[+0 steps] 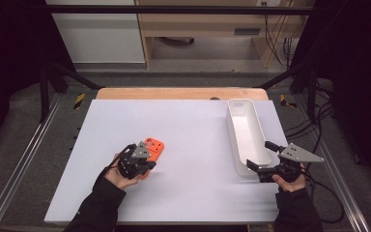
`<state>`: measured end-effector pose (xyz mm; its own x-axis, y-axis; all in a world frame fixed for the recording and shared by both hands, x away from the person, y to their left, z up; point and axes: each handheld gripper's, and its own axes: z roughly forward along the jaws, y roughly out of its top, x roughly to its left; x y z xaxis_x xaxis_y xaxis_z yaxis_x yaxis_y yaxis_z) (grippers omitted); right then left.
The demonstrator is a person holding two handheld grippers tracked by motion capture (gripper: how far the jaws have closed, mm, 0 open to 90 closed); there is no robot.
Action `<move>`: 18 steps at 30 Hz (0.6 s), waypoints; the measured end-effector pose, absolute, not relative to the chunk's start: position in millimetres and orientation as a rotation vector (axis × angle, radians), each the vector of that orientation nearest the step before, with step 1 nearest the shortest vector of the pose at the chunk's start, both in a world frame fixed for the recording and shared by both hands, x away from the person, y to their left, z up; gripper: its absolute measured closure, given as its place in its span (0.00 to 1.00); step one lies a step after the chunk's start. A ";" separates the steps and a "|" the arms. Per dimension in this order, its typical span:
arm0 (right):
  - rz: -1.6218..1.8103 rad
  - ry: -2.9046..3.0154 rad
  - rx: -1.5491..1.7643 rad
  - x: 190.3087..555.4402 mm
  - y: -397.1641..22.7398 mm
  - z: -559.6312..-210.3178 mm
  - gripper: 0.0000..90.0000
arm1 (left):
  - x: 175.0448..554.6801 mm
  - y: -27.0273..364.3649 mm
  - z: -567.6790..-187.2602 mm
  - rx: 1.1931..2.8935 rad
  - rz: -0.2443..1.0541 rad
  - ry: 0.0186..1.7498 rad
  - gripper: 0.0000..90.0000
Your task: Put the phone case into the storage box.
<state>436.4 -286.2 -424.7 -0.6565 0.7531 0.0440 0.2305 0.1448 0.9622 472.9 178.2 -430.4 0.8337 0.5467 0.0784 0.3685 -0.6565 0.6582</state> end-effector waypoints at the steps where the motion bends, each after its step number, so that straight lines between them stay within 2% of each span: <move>1: 1.529 1.975 0.939 436.4 -286.1 -424.7 0.00 | 472.3 179.3 -427.6 2.342 0.359 0.670 0.96; 10: 1.531 1.974 0.936 436.5 -286.4 -424.4 0.00 | 471.0 192.1 -410.1 2.247 0.412 0.730 0.81; 14: 1.532 1.973 0.935 436.4 -286.6 -424.3 0.00 | 470.6 202.1 -400.8 2.171 0.447 0.766 0.67; 18: 1.531 1.975 0.935 436.4 -286.5 -424.4 0.00 | 470.8 208.1 -395.9 2.133 0.474 0.772 0.57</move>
<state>436.4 -286.5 -424.4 -0.6578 0.7520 0.0421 0.2283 0.1459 0.9626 470.8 208.1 -395.9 0.7434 0.6651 0.0712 0.3651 -0.4927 0.7899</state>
